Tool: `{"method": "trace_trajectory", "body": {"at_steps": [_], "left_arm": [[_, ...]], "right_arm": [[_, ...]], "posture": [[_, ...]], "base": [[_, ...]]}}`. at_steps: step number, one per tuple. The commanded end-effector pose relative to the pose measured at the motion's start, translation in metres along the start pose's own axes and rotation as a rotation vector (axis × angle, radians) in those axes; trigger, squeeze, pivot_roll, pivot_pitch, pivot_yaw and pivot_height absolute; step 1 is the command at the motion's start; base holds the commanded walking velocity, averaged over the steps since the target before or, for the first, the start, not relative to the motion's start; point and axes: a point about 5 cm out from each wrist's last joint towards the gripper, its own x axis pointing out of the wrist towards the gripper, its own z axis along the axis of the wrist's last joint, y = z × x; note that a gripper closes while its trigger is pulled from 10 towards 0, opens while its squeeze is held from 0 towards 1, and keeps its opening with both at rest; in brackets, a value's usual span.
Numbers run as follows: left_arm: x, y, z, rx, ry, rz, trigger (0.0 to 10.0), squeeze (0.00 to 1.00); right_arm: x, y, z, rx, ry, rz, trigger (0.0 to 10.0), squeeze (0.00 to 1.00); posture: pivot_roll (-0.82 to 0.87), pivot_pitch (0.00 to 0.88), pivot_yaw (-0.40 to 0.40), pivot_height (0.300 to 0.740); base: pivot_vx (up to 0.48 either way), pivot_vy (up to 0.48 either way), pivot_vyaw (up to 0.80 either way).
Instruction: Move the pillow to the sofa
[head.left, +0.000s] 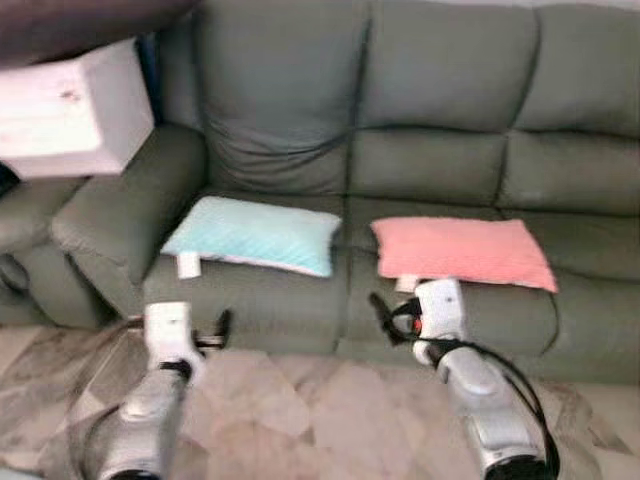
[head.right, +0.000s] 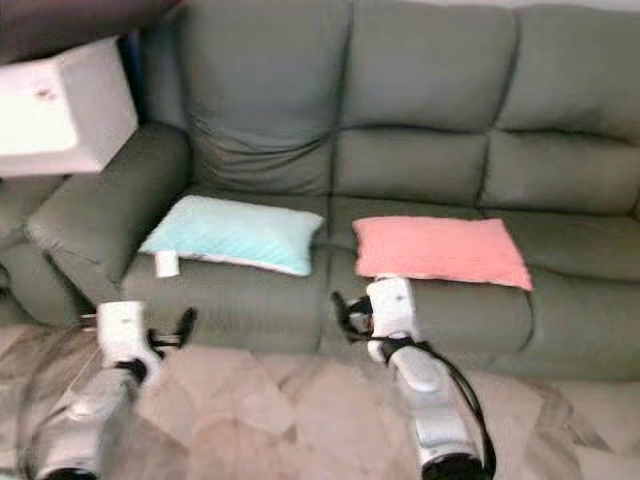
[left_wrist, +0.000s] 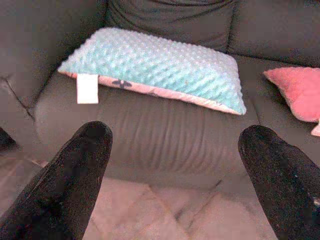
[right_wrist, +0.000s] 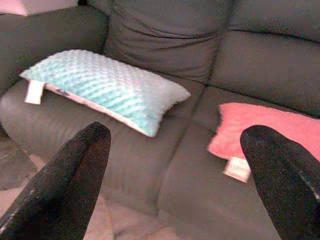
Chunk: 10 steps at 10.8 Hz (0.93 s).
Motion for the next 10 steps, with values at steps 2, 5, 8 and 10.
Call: {"method": "trace_trajectory", "body": {"at_steps": [2,5,8,10], "left_arm": [[0.002,-0.01,-0.001,-0.008,0.005,-0.034,10.0,0.0],[0.002,-0.009,-0.002,-0.013,0.004,-0.026,10.0,0.0],[0.001,0.001,-0.006,0.0,0.021,0.009,10.0,0.0],[-0.002,0.021,-0.022,0.056,0.094,0.072,10.0,0.0]], "right_arm": [[-0.002,-0.007,0.001,-0.018,0.001,-0.019,10.0,0.0],[-0.002,-0.006,0.0,-0.021,0.007,-0.016,10.0,0.0],[0.0,-0.006,-0.001,-0.026,0.017,-0.011,10.0,0.0],[0.001,-0.01,-0.006,-0.038,0.04,-0.017,10.0,0.0]], "posture": [[-0.16,0.03,-0.001,0.74],[-0.15,0.029,-0.001,0.74],[-0.15,0.027,-0.005,0.74],[-0.14,0.023,-0.006,0.74]], "base": [[0.0,-0.398,0.0],[0.0,-0.357,0.0],[0.0,-0.089,0.0],[0.0,0.0,0.0]]}}
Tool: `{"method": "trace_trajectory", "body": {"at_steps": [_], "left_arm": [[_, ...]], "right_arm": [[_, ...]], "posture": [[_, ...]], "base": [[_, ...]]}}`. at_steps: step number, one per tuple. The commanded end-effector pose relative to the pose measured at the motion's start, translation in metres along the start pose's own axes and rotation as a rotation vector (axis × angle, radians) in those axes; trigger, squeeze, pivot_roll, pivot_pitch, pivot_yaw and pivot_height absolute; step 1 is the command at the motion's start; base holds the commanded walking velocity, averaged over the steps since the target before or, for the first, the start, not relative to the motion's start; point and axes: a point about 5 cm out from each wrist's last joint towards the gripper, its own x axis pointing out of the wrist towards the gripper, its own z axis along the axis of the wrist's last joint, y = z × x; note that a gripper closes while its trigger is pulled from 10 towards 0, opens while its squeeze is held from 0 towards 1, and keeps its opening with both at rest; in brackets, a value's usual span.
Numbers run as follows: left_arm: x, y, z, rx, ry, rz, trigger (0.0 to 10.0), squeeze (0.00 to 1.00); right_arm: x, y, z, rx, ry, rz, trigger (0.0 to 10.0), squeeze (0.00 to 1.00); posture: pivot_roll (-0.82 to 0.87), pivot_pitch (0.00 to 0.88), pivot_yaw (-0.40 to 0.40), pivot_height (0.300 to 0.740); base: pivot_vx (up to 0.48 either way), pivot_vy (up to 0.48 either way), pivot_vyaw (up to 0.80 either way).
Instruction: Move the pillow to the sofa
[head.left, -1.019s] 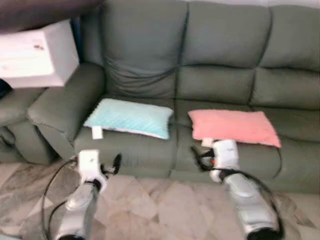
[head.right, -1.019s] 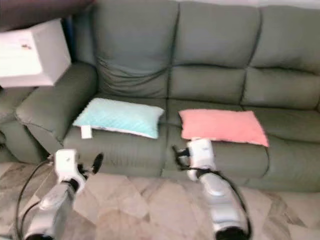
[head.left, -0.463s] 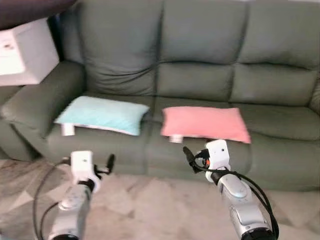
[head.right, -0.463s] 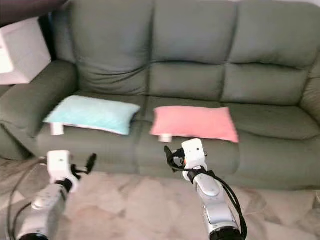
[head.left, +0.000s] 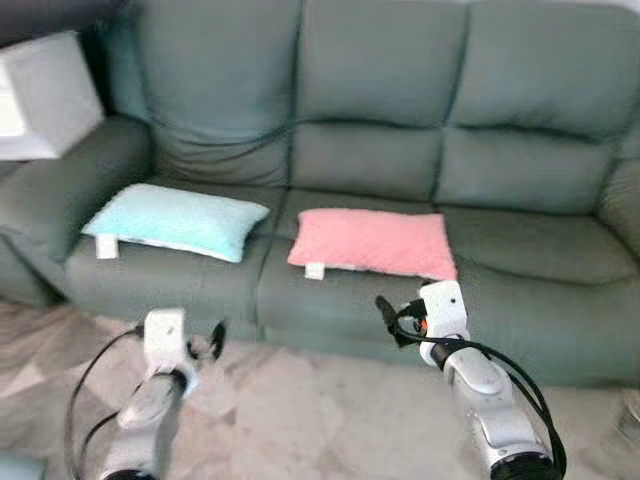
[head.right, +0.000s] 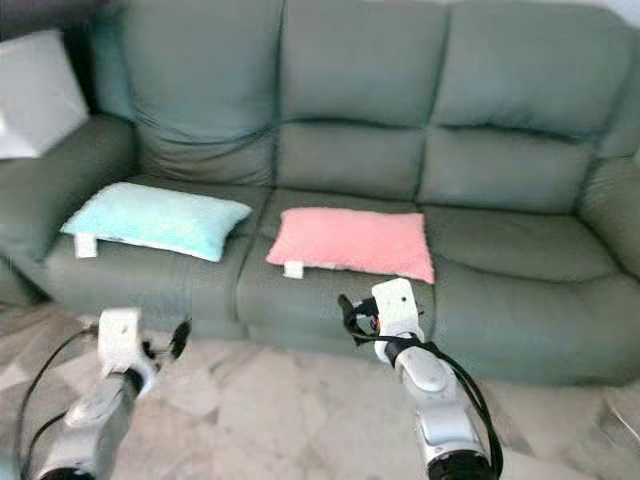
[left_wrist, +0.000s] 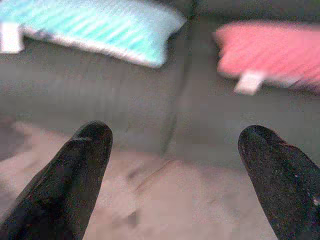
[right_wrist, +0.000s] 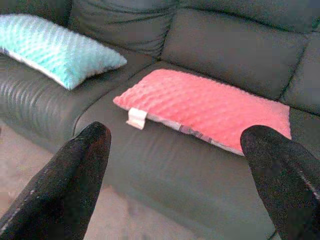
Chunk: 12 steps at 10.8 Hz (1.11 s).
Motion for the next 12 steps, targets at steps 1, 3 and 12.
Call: {"method": "trace_trajectory", "body": {"at_steps": [1,3,12], "left_arm": [[-0.001,0.01,-0.004,0.027,0.024,0.039,10.0,0.0],[-0.011,0.033,-0.039,0.059,0.205,0.135,10.0,0.0],[-0.052,0.038,-0.108,0.131,0.62,0.169,10.0,0.0]], "right_arm": [[0.001,-0.003,-0.002,-0.01,0.012,-0.012,10.0,0.0],[-0.006,-0.014,-0.043,-0.04,0.184,-0.06,10.0,0.0],[-0.072,-0.016,-0.139,-0.039,0.72,-0.169,10.0,0.0]], "posture": [[-0.14,0.024,-0.006,0.74],[-0.13,0.02,-0.007,0.74],[-0.13,0.029,0.028,0.74]], "base": [[0.0,0.0,0.0],[0.0,0.0,0.0],[0.0,0.0,-0.4]]}}
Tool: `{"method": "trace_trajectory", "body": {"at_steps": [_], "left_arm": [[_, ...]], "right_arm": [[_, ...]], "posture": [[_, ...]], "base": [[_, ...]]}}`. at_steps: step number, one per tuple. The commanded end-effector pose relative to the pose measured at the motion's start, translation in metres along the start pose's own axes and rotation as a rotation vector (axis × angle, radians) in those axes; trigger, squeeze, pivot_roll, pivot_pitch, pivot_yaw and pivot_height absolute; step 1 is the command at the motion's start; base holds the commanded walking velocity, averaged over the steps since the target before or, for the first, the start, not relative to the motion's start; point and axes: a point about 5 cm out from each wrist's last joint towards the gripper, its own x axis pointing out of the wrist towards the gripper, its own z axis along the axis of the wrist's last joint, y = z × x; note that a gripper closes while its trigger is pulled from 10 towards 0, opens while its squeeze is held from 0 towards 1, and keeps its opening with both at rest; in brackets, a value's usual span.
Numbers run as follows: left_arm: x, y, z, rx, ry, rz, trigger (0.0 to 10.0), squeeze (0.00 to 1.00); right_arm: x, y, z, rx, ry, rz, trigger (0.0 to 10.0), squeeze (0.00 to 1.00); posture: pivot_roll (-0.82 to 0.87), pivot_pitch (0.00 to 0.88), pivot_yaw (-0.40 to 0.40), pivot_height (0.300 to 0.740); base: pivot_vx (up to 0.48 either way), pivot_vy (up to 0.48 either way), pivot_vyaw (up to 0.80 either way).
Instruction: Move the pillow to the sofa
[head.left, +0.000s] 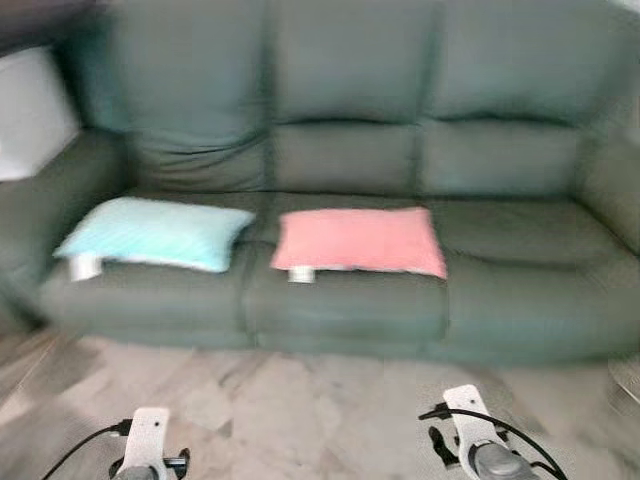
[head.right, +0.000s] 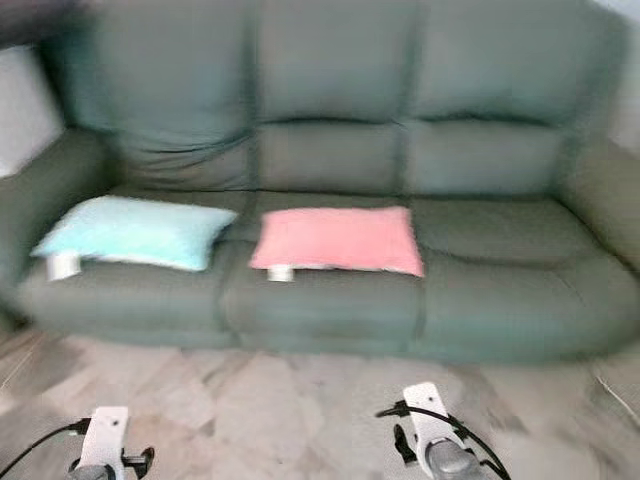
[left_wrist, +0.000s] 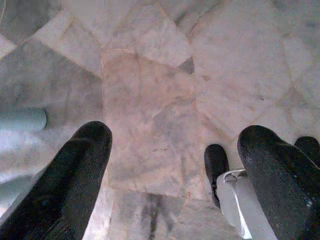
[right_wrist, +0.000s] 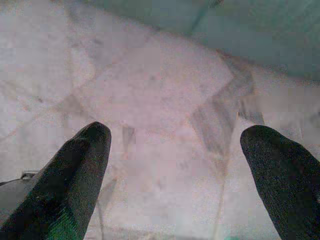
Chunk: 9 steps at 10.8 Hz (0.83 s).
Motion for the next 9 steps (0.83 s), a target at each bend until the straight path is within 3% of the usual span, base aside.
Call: {"method": "trace_trajectory", "body": {"at_steps": [1,3,5,9], "left_arm": [[-0.001,0.005,-0.005,-0.004,0.019,0.012,10.0,0.0],[0.001,-0.005,0.003,-0.066,-0.027,-0.012,10.0,0.0],[0.001,-0.01,0.004,-0.045,-0.012,-0.039,10.0,0.0],[0.001,-0.011,-0.001,-0.086,0.007,-0.075,10.0,0.0]], "right_arm": [[0.0,0.003,0.0,0.002,0.002,0.013,10.0,0.0],[0.0,0.012,-0.006,0.001,0.03,0.038,10.0,0.0],[0.003,0.026,0.008,0.005,0.006,0.075,10.0,0.0],[0.0,0.04,-0.01,-0.064,0.059,0.105,10.0,0.0]], "posture": [[-0.12,0.033,0.024,0.74],[-0.12,0.038,0.02,0.74],[-0.14,0.051,0.022,0.74],[-0.14,0.059,0.021,0.74]], "base": [[0.0,0.0,-0.8],[0.0,0.0,-0.8],[0.0,0.0,-0.8],[0.0,0.0,-0.8]]}}
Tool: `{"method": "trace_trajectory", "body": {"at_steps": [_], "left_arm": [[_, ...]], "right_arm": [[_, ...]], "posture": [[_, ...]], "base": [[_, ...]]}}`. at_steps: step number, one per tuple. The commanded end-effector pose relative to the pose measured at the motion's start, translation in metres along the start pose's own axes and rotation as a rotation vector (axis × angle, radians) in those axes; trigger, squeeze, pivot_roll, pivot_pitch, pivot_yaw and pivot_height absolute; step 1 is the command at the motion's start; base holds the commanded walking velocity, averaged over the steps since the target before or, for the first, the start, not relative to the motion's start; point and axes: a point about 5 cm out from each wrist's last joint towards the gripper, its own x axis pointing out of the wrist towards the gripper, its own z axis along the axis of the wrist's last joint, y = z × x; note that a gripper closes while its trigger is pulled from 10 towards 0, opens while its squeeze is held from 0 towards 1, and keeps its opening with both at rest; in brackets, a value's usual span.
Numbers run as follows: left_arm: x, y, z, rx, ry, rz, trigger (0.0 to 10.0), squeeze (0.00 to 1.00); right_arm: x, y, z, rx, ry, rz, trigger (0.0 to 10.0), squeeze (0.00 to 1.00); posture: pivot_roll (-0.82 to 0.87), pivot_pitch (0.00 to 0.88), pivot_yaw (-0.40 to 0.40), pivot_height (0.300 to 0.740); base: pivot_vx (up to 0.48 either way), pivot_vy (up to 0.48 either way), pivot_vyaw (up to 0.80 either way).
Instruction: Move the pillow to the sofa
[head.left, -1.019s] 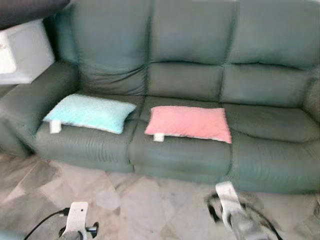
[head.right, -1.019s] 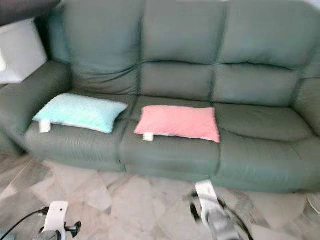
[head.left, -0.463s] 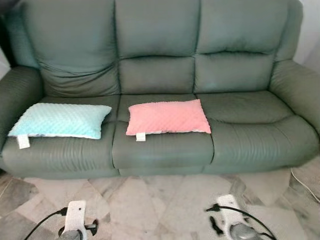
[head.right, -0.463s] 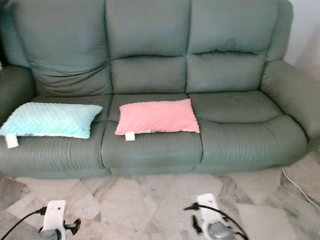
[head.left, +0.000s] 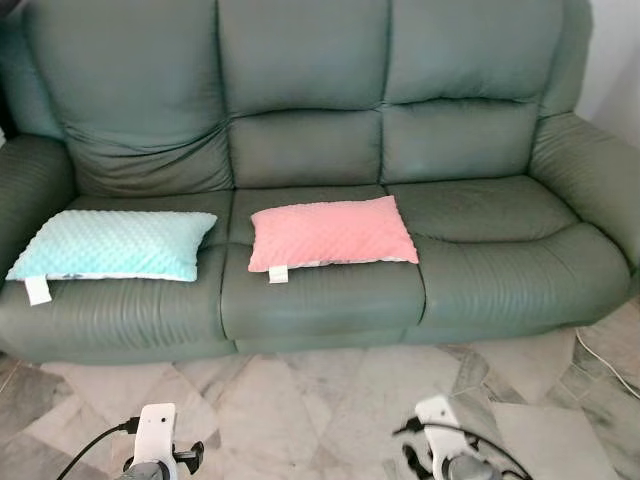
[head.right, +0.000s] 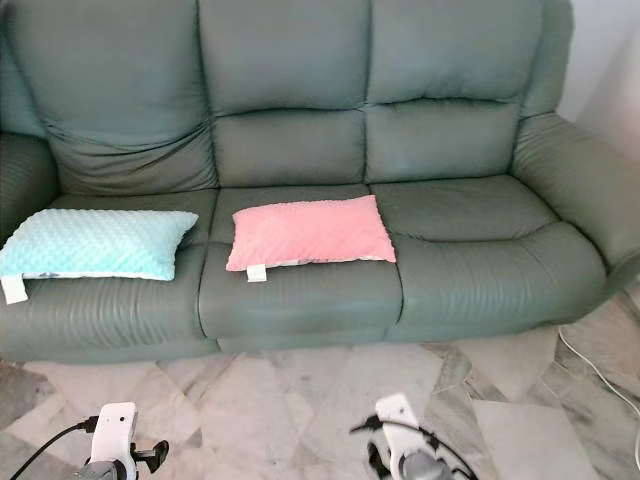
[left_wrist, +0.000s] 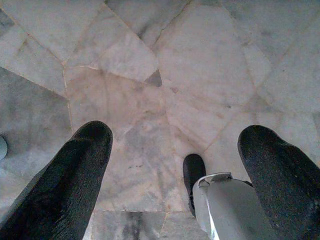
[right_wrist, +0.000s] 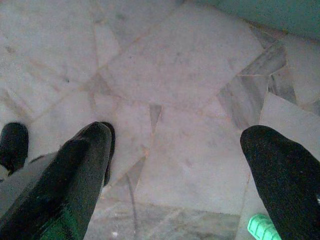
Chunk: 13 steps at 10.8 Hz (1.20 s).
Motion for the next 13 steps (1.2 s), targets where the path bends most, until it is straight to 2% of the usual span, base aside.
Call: {"method": "trace_trajectory", "body": {"at_steps": [1,2,5,7,10,11,13], "left_arm": [[-0.001,0.002,-0.005,0.003,0.024,0.002,10.0,0.0],[-0.001,0.002,-0.007,0.012,0.033,-0.009,10.0,0.0],[0.0,-0.005,-0.008,0.013,0.043,-0.02,10.0,0.0],[0.0,-0.007,-0.007,0.009,0.043,-0.023,10.0,0.0],[-0.001,0.007,0.002,0.001,0.032,-0.013,10.0,0.0],[0.0,0.007,0.007,-0.001,0.024,-0.016,10.0,0.0],[0.003,-0.005,0.017,-0.002,0.012,-0.031,10.0,0.0]], "right_arm": [[-0.001,-0.001,-0.005,-0.017,0.024,0.001,10.0,0.0],[-0.002,-0.007,-0.008,-0.028,0.036,-0.001,10.0,0.0],[-0.002,-0.01,-0.007,-0.056,0.036,0.006,10.0,0.0],[-0.001,-0.001,-0.005,-0.068,0.029,0.023,10.0,0.0],[0.0,0.009,-0.003,-0.072,0.022,0.037,10.0,0.0],[0.001,0.013,-0.002,-0.074,0.022,0.042,10.0,0.0],[0.001,0.019,0.001,-0.083,0.019,0.052,10.0,0.0]], "posture": [[-0.14,0.06,0.023,0.74],[-0.15,0.06,0.024,0.74],[-0.15,0.064,0.026,0.74],[-0.15,0.068,0.026,0.74],[-0.15,0.071,0.026,0.74],[-0.15,0.071,0.026,0.74],[-0.15,0.073,0.027,0.74]], "base": [[0.0,0.0,-0.8],[0.0,0.0,-0.8],[0.0,0.0,-0.8],[0.0,0.0,-0.8],[0.0,0.0,-0.8],[0.0,0.0,-0.8],[0.0,0.0,-0.8]]}}
